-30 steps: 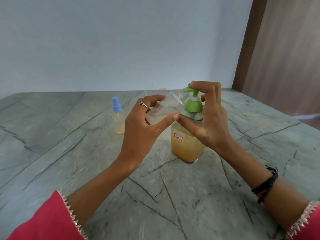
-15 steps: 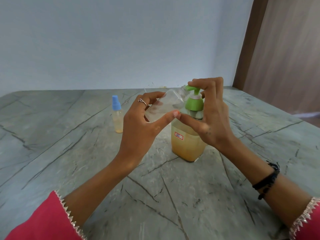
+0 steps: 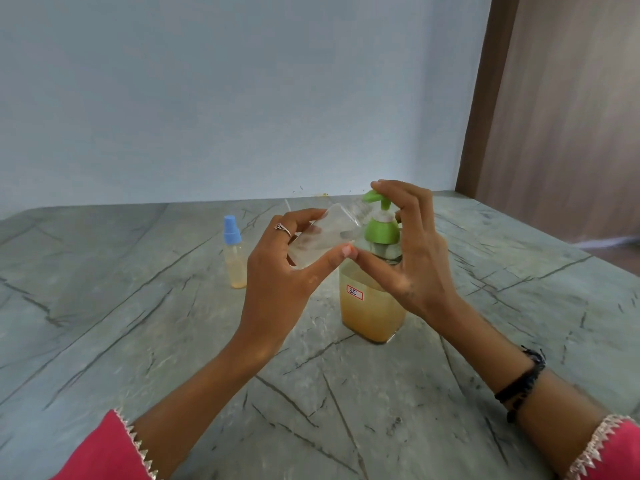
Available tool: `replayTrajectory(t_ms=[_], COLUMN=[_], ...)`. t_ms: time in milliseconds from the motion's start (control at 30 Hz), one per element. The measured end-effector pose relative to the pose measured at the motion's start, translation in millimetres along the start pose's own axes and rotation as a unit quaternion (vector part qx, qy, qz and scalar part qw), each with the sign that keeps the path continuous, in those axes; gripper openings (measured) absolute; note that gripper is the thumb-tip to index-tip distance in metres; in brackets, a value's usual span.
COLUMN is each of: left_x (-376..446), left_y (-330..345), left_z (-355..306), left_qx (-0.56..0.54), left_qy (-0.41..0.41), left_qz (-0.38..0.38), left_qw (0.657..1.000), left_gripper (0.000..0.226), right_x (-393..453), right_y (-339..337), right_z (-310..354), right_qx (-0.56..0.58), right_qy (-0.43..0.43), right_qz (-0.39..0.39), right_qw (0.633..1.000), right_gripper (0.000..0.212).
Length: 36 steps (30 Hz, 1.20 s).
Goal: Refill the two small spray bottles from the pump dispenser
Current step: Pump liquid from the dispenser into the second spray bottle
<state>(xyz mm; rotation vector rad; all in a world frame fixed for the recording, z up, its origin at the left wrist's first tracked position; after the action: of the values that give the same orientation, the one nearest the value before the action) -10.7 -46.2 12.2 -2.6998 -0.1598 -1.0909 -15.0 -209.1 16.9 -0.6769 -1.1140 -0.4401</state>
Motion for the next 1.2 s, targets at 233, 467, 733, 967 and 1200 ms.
replayTrajectory(t_ms=[233,467,733,967,1200], left_x=[0.4,0.8,1.4,-0.3,0.8], left_y=[-0.4,0.5,3.8,3.7,2.4], left_z=[0.4,1.2,1.4,2.8,3.3], left_qx=[0.000,-0.001,0.006,0.005,-0.004], left_qy=[0.001,0.003,0.004,0.003,-0.001], left_qz=[0.001,0.002,0.004,0.004,-0.004], left_qw=[1.000,1.000,1.000,1.000,1.000], left_gripper=[0.043,0.043,0.039,0.039,0.039], right_x=[-2.2,-1.2,3.1,2.3,1.7], right_y=[-1.4,-2.0,-1.9,-1.1,-0.7], right_z=[2.2,-5.3,-1.9,0.7,1.3], right_qx=[0.027,0.053,0.033,0.010,-0.006], right_qy=[-0.037,-0.021,-0.043,-0.045,-0.019], right_qz=[-0.017,-0.028,-0.023,-0.008,0.017], right_qw=[0.999,0.998,0.998,0.999,1.000], right_gripper=[0.074,0.062,0.051,0.053,0.067])
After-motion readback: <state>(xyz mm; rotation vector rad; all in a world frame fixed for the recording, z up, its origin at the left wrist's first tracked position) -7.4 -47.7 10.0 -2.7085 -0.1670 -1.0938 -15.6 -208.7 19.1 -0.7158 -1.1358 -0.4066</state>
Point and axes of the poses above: each hand's wrist, its own x-axis towards the middle knuckle, its own y-axis out of the palm, z = x × y, the point moved 7 cm from there along x, towards the middle knuckle, and after that the axes turned 3 degrees about -z, right-handed, at the moved point
